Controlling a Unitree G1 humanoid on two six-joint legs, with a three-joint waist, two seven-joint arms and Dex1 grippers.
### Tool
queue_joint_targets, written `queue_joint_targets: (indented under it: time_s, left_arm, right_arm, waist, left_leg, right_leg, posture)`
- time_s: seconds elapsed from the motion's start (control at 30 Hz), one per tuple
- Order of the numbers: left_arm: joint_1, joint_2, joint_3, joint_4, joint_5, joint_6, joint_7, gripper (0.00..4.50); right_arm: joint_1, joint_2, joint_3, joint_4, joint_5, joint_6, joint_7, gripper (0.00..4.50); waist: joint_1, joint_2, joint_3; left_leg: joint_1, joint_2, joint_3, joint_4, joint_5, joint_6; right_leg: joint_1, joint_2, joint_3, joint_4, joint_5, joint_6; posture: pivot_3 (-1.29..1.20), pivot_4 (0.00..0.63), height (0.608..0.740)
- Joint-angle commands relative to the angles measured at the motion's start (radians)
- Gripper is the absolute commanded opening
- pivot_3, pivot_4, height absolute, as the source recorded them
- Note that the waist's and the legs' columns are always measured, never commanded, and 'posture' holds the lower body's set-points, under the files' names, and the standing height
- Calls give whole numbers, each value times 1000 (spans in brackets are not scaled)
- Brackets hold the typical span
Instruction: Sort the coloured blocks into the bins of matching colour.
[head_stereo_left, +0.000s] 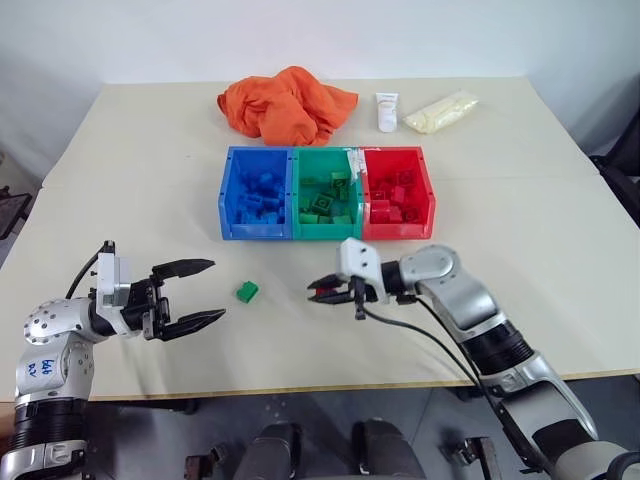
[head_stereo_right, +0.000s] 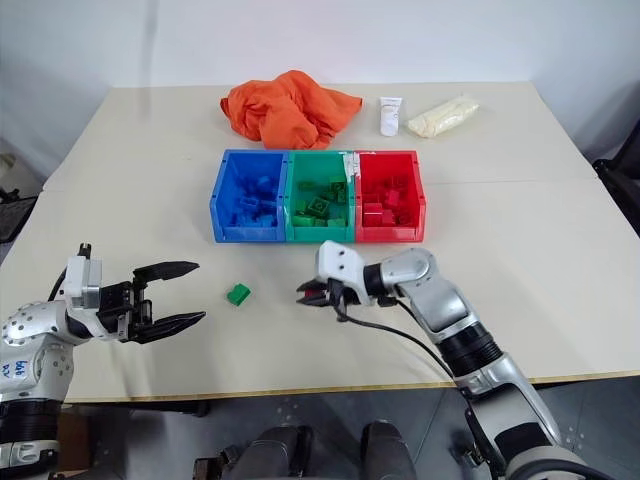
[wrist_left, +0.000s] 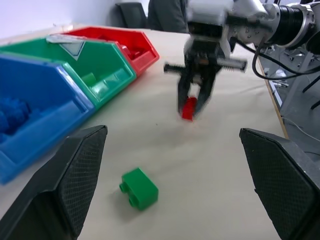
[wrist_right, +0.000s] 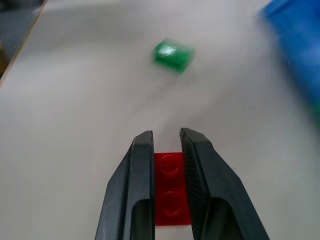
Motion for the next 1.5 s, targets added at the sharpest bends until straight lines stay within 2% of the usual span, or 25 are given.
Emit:
queue_joint_targets:
  time_s: [0.03,0.2,0.4,0.57,0.67,0.8,0.87,1.03,1.2,1.43,1.5]
  left_arm:
    - [-14,-7,-3,11,-1,-11,-1,4500]
    - [-38,-15,-17,40,9,-20,-5,4500]
    - [-79,-33,-45,71,16,-30,-13,4500]
    - [-105,-36,-55,96,23,-39,-19,4500]
    - [-111,-36,-57,98,22,-42,-19,4500]
    - [-101,-35,-55,83,18,-39,-16,4500]
    - [-95,-35,-53,75,17,-37,-11,4500]
    - [-64,-37,-45,33,18,-29,29,4500]
    - [0,-33,-23,-38,25,-21,111,4500]
    - [193,7,53,-191,13,21,201,4500]
    - [285,18,116,-252,14,57,261,4500]
  right_arm:
    - [-15,-59,-111,-53,44,34,-25,407]
    - [-112,-106,-211,68,23,19,-108,407]
    - [-327,-114,-226,483,-83,-193,-204,407]
    - [-447,-83,-224,732,-124,-327,-223,2010]
    - [-468,-80,-227,788,-137,-377,-225,3052]
    - [-451,-87,-245,768,-122,-392,-212,4391]
    - [-419,-99,-253,718,-103,-380,-177,4450]
    - [-238,-171,-266,483,-1,-324,27,4450]
    - [-27,-292,-292,279,167,-233,306,4450]
    - [64,-410,-296,299,194,-234,463,4450]
    - [63,-432,-297,328,216,-238,474,4450]
  waist:
    - [0,0,0]
    - [-5,0,0]
    - [-7,0,0]
    - [-10,0,0]
    - [-12,0,0]
    - [-12,0,0]
    - [-11,0,0]
    - [-3,0,0]
    - [-1,0,0]
    - [-8,0,0]
    - [-6,1,1]
  left_leg:
    - [0,0,0,0,0,0]
    - [0,0,0,0,0,0]
    - [0,0,1,-2,0,0]
    - [0,0,1,-2,0,0]
    - [0,0,1,-3,0,0]
    - [0,0,1,-2,0,0]
    - [0,0,1,-2,0,0]
    - [0,1,1,-1,0,0]
    - [-1,0,1,0,0,0]
    - [0,1,2,-2,0,0]
    - [0,1,2,-2,0,-1]
  right_leg:
    - [0,0,0,0,0,0]
    - [-1,0,0,0,0,0]
    - [-1,0,0,0,0,0]
    - [-1,0,-1,1,0,0]
    - [-1,0,-1,1,0,0]
    - [-1,0,-1,1,0,0]
    - [-1,0,-1,2,0,0]
    - [0,0,-1,1,0,0]
    - [1,0,0,0,0,0]
    - [1,0,1,-3,0,0]
    - [0,0,2,-5,-1,-1]
  posture:
    - [0,150,740]
    - [0,150,740]
    - [0,150,740]
    - [0,150,740]
    - [0,150,740]
    - [0,150,740]
    - [0,150,740]
    - [0,150,740]
    - [0,150,740]
    - [0,150,740]
    - [0,150,740]
